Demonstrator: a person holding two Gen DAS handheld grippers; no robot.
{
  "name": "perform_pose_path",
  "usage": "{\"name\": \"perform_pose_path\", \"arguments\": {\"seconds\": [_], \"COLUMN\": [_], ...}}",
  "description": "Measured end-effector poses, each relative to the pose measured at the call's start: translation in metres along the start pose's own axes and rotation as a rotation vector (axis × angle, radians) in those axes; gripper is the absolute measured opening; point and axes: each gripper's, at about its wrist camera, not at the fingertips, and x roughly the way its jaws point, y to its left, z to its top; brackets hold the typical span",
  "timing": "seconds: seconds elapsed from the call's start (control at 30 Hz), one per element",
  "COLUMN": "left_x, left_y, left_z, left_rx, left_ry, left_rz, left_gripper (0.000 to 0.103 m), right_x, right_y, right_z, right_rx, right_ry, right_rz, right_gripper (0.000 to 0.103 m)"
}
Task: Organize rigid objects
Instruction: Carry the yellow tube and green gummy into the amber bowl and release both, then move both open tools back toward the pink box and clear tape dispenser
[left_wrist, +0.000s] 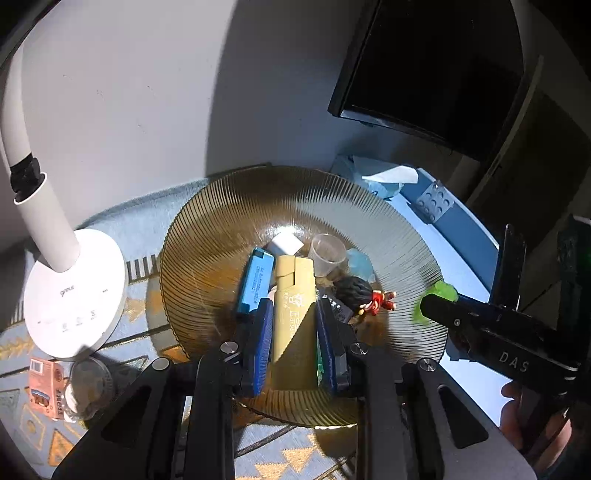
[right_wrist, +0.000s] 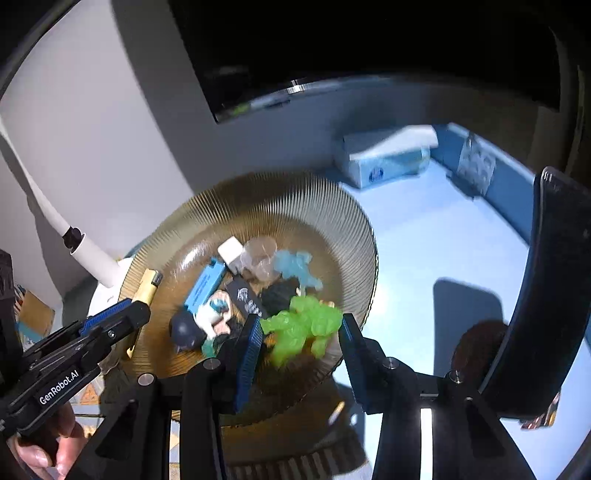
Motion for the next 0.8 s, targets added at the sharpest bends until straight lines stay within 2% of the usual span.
{"name": "perform_pose_path", "arguments": {"seconds": [0.07, 0.1, 0.13, 0.3, 0.33, 0.37, 0.4, 0.47, 0.6, 0.8], "left_x": [-0.008, -0.015, -0.022, -0.078, -0.090, -0.105, -0.118, -0.149, -0.201, -0.259], "left_y": [0.002, 0.004, 0.006, 0.019, 0.023, 0.028, 0.033, 0.044, 0.062, 0.091], "left_z": [0.000, 0.000, -0.001, -0.008, -0.011, -0.014, -0.017, -0.027, -0.046, -0.078], "left_rx": [-0.005, -0.007, -0.007, 0.011, 0.008, -0.001, -0.011, -0.022, -0.028, -0.068], "left_ry": [-0.012, -0.025, -0.036, -0.118, -0.134, -0.157, -0.186, -0.249, -0.321, -0.395], "left_rz": [0.000, -0.009, -0.018, -0.029, -0.025, -0.019, -0.015, 0.002, 0.037, 0.089], "left_gripper": [0.044, 0.045, 0.045, 0.046, 0.052, 0.064, 0.068, 0.069, 0.069, 0.069], "right_x": [-0.005, -0.009, -0.016, -0.055, -0.061, -0.066, -0.070, -0.079, -0.097, -0.113], "right_y": [0.000, 0.000, 0.002, 0.015, 0.018, 0.022, 0.027, 0.038, 0.068, 0.128], "right_z": [0.001, 0.001, 0.001, 0.000, 0.000, -0.001, -0.002, -0.005, -0.017, -0.042], "right_rx": [0.010, 0.014, 0.013, -0.008, -0.009, -0.011, -0.011, -0.016, -0.061, -0.184], "right_ry": [-0.003, -0.011, -0.031, -0.107, -0.117, -0.121, -0.121, -0.127, -0.152, -0.157], "right_rz": [0.011, 0.009, 0.010, 0.017, 0.025, 0.032, 0.037, 0.059, 0.103, 0.161], "right_gripper": [0.050, 0.059, 0.062, 0.063, 0.063, 0.063, 0.063, 0.063, 0.063, 0.064]}}
